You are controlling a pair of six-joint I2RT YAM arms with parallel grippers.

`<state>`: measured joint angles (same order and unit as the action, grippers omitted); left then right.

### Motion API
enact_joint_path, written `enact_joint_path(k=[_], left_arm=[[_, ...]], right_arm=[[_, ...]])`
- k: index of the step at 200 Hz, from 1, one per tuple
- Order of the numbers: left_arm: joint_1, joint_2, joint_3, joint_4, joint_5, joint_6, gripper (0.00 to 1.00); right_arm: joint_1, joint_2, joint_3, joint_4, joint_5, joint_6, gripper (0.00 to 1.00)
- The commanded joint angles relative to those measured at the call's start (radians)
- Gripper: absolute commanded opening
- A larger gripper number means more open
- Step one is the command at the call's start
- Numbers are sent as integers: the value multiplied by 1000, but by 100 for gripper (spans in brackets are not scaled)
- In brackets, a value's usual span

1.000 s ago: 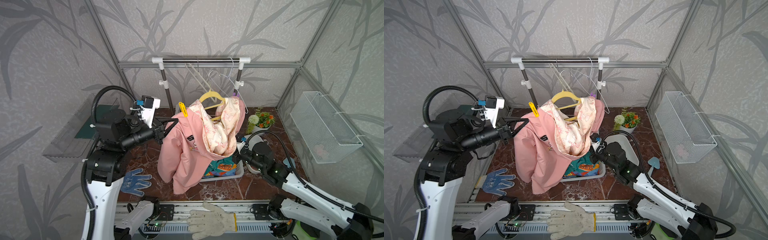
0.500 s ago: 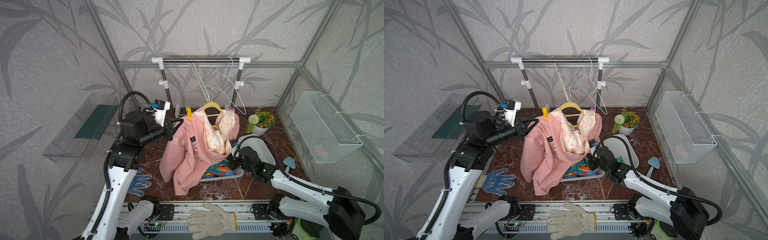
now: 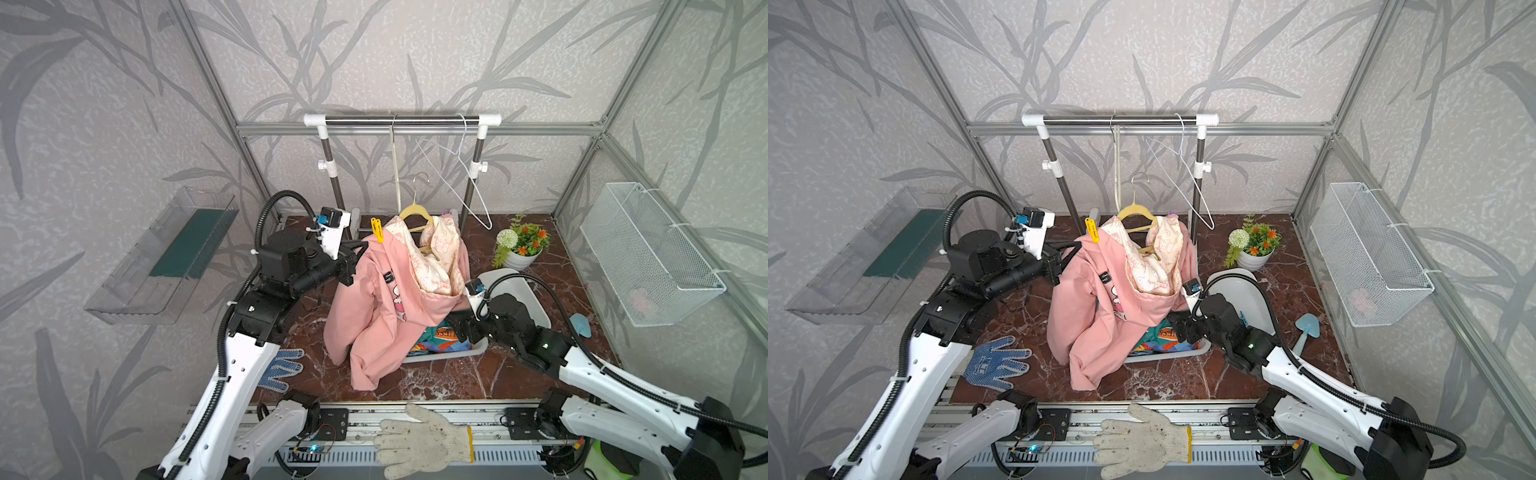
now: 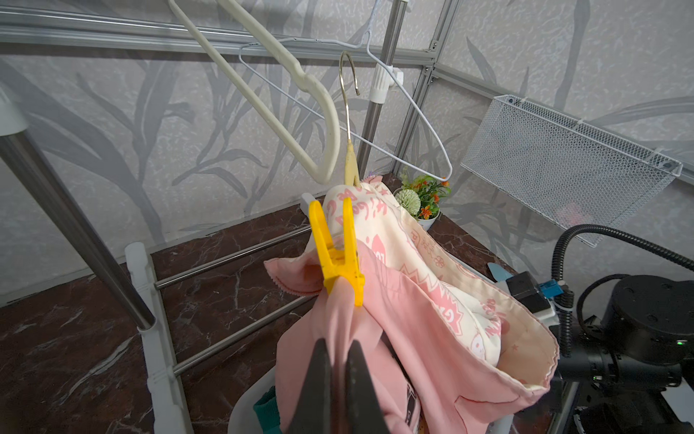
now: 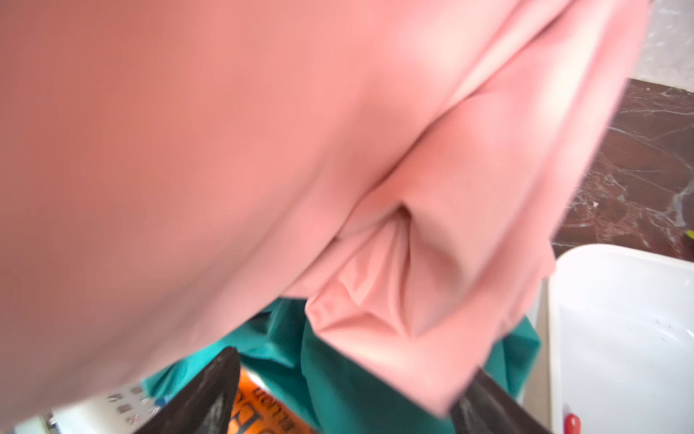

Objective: Remove the clothespins securing jackets to the hanger
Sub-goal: Adjust the jacket in the basket.

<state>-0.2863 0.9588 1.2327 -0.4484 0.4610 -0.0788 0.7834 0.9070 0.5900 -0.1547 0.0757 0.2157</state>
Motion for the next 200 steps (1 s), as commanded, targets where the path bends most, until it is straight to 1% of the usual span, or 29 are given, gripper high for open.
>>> enact_joint_path(k=[1, 16, 46, 66, 85, 96, 100, 111, 123, 140, 157, 177, 200], left_arm=[[0, -1, 26, 28, -28, 48, 0], [-1, -1, 27, 22, -18, 50, 0], [-7, -8, 21, 7, -27, 74, 0], [-18, -3, 20, -3, -51, 80, 0], [-36, 3, 22, -3, -73, 84, 0], [-50, 7, 23, -4, -93, 90, 0], [-56, 8, 24, -4, -102, 91, 0], [-71, 10, 25, -8, -120, 98, 0], [-87, 9, 24, -4, -145, 100, 0], [-126, 3, 19, 0, -208, 111, 0], [-177, -7, 3, 9, -285, 125, 0], [-213, -19, -21, 28, -350, 117, 0], [-224, -9, -19, 26, -364, 97, 0]], right_arm=[[16, -65, 41, -155, 46, 33, 86], [16, -102, 54, -212, 84, 52, 87], [22, -147, 83, -324, 119, 89, 87], [57, -186, 96, -353, 129, 116, 82], [156, -209, 122, -370, 181, 158, 80], [231, -208, 139, -382, 243, 194, 80], [282, -206, 145, -387, 273, 206, 79], [376, -199, 160, -387, 346, 234, 79], [466, -179, 172, -370, 416, 266, 79], [566, -126, 188, -313, 467, 306, 79], [649, -47, 204, -218, 505, 346, 79], [710, 56, 232, -113, 497, 371, 81], [724, 178, 277, -26, 392, 405, 84]])
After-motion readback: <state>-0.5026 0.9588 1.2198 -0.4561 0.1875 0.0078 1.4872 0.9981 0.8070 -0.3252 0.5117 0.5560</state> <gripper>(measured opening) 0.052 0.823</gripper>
